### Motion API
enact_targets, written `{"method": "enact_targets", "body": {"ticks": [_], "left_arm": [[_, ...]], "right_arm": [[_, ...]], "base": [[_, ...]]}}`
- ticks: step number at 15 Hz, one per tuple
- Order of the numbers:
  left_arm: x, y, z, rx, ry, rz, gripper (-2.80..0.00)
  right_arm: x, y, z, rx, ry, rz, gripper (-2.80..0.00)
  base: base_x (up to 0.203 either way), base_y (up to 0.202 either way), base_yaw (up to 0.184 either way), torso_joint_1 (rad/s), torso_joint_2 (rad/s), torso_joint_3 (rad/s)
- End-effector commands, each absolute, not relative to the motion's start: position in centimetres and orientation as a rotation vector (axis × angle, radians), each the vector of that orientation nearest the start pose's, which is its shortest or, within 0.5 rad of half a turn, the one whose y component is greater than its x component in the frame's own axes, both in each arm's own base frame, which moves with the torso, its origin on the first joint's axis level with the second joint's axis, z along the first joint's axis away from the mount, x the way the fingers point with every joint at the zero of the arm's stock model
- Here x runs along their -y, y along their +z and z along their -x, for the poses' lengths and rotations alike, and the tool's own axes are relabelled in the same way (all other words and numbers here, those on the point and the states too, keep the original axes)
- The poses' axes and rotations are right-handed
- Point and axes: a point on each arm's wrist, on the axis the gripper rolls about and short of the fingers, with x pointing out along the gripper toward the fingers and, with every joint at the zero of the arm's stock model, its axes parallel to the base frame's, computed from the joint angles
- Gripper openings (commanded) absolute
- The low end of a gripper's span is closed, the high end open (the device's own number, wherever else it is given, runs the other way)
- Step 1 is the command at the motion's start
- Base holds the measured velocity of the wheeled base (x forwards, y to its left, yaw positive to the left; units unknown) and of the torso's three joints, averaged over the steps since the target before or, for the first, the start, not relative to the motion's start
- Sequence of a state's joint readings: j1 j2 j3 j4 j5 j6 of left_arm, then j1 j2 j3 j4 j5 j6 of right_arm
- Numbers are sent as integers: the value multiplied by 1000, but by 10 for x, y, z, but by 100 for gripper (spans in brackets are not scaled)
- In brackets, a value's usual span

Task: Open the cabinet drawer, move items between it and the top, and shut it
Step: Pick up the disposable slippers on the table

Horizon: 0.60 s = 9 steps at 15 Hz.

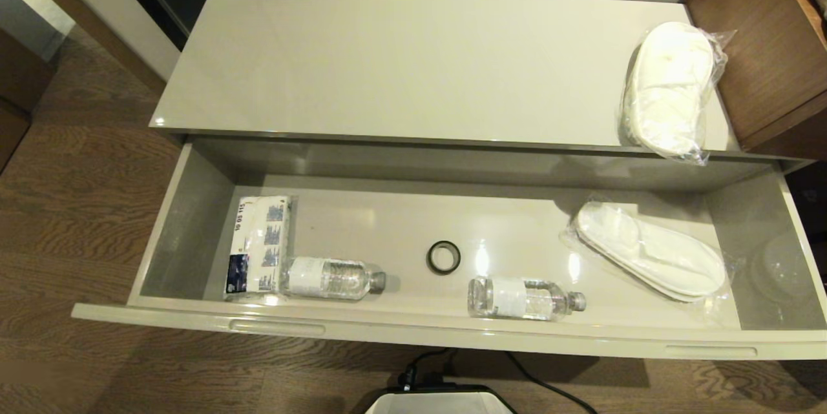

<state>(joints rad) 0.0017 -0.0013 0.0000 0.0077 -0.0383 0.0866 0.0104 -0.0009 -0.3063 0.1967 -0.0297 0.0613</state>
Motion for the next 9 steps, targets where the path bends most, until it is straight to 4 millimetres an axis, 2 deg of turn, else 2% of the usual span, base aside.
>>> {"method": "enact_targets", "body": {"ticks": [1, 2, 4, 6, 7, 9], "left_arm": [[1, 75, 23, -6, -37, -87, -280], [1, 75, 23, -6, -37, -87, -280], [1, 75, 23, -6, -36, -87, -280], [1, 75, 23, -6, -37, -87, -280], [1, 75, 23, -6, -37, -87, -280], [1, 75, 23, -6, -37, -87, -280]], "right_arm": [[2, 175, 98, 165, -5, -78, -280], [1, 193, 110, 183, -4, -83, -280], [0, 237, 104, 140, -18, -143, -280], [0, 282, 67, -2, -57, -216, -280], [0, 295, 41, -101, -84, -244, -280], [2, 303, -11, -297, -130, -289, -280]], "base": [[0, 0, 0, 0, 0, 0], [0, 0, 0, 0, 0, 0], [0, 0, 0, 0, 0, 0], [0, 0, 0, 0, 0, 0], [0, 0, 0, 0, 0, 0], [0, 0, 0, 0, 0, 0]]}}
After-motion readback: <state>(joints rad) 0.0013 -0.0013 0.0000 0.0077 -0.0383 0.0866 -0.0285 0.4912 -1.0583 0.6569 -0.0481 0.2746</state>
